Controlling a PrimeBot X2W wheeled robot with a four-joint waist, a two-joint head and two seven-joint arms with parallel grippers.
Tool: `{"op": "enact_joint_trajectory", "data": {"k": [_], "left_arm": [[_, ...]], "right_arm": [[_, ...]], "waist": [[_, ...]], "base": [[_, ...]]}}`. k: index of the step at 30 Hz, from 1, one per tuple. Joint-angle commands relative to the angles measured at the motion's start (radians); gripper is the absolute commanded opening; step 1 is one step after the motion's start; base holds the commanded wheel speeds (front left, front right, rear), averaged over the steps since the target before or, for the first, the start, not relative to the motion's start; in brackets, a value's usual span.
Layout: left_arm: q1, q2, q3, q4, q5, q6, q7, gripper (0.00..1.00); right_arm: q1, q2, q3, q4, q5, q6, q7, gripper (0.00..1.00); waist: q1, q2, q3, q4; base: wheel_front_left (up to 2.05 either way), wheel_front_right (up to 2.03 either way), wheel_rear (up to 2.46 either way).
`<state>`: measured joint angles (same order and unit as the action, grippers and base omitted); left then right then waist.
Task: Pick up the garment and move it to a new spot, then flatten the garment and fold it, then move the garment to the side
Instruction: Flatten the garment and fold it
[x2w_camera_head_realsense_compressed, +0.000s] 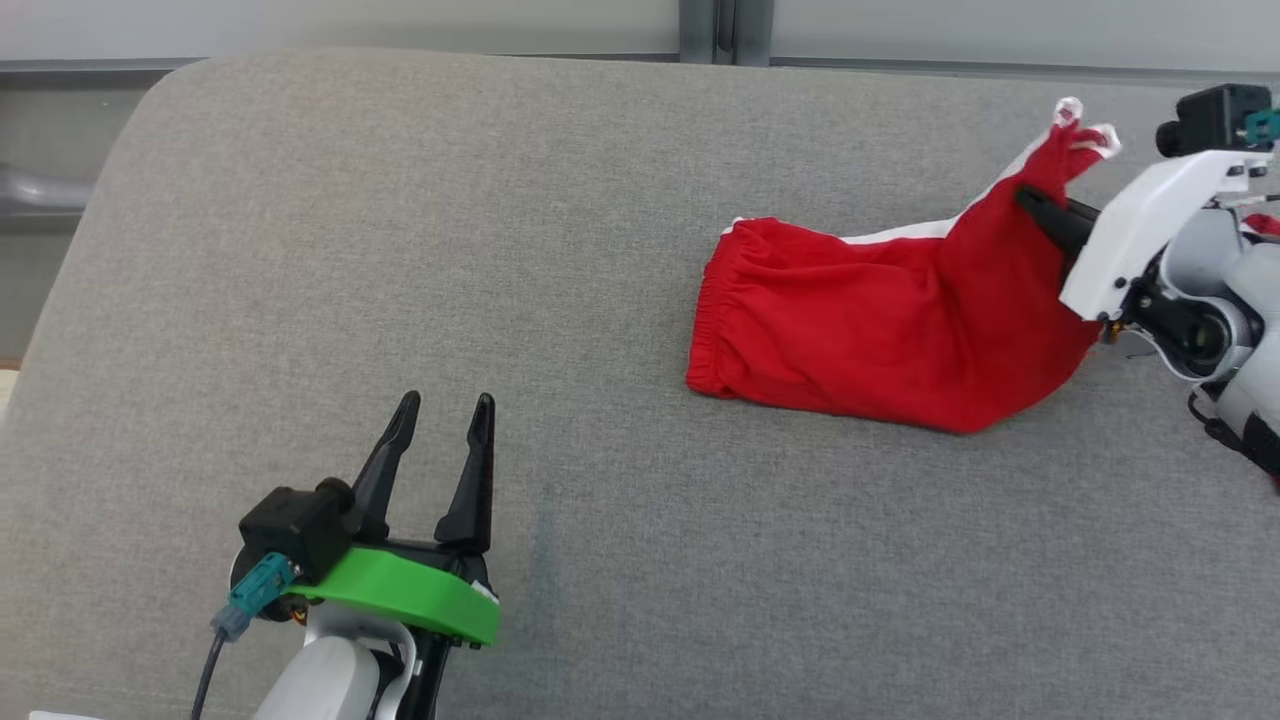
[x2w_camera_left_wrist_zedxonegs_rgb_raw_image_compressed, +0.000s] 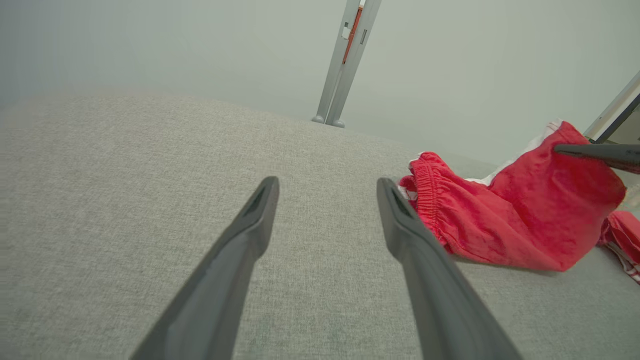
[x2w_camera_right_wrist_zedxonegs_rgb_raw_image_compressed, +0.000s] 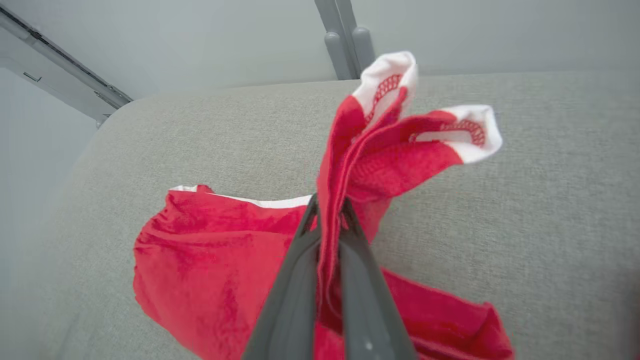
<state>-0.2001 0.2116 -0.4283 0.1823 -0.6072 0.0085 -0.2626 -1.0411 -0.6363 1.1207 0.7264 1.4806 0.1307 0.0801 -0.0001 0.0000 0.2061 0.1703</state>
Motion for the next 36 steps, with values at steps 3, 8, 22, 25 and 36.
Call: {"op": "enact_joint_trajectory", "data": {"k": [3, 8, 22, 25, 36], "left_arm": [[0.003, -0.007, 0.004, 0.015, 0.002, -0.007, -0.002, 1.00], [-0.007, -0.023, 0.011, 0.030, 0.007, -0.018, -0.002, 1.00], [-0.033, -0.067, 0.016, 0.077, 0.035, -0.054, -0.002, 1.00], [-0.029, -0.067, 0.027, 0.085, 0.036, -0.055, -0.002, 1.00], [0.012, -0.056, 0.065, 0.093, 0.049, -0.055, -0.002, 1.00]], "right_arm": [[-0.022, 0.059, 0.022, 0.006, -0.019, 0.000, 0.021, 0.00], [-0.041, 0.144, 0.065, 0.043, -0.049, 0.000, 0.064, 0.00], [-0.059, 0.298, 0.113, 0.154, -0.101, 0.000, 0.080, 0.00], [-0.046, 0.317, 0.119, 0.150, -0.106, 0.000, 0.070, 0.40], [-0.023, 0.269, 0.095, -0.006, -0.115, 0.000, -0.123, 1.00]], "waist": [[0.0001, 0.0000, -0.001, 0.036], [0.0001, 0.0000, 0.010, 0.064], [0.0001, 0.0000, 0.029, 0.096], [0.0001, 0.0000, 0.022, 0.083], [0.0001, 0.0000, -0.050, 0.007]], "base": [[0.00, 0.00, 0.00], [0.00, 0.00, 0.00], [0.00, 0.00, 0.00], [0.00, 0.00, 0.00], [0.00, 0.00, 0.00]]}}
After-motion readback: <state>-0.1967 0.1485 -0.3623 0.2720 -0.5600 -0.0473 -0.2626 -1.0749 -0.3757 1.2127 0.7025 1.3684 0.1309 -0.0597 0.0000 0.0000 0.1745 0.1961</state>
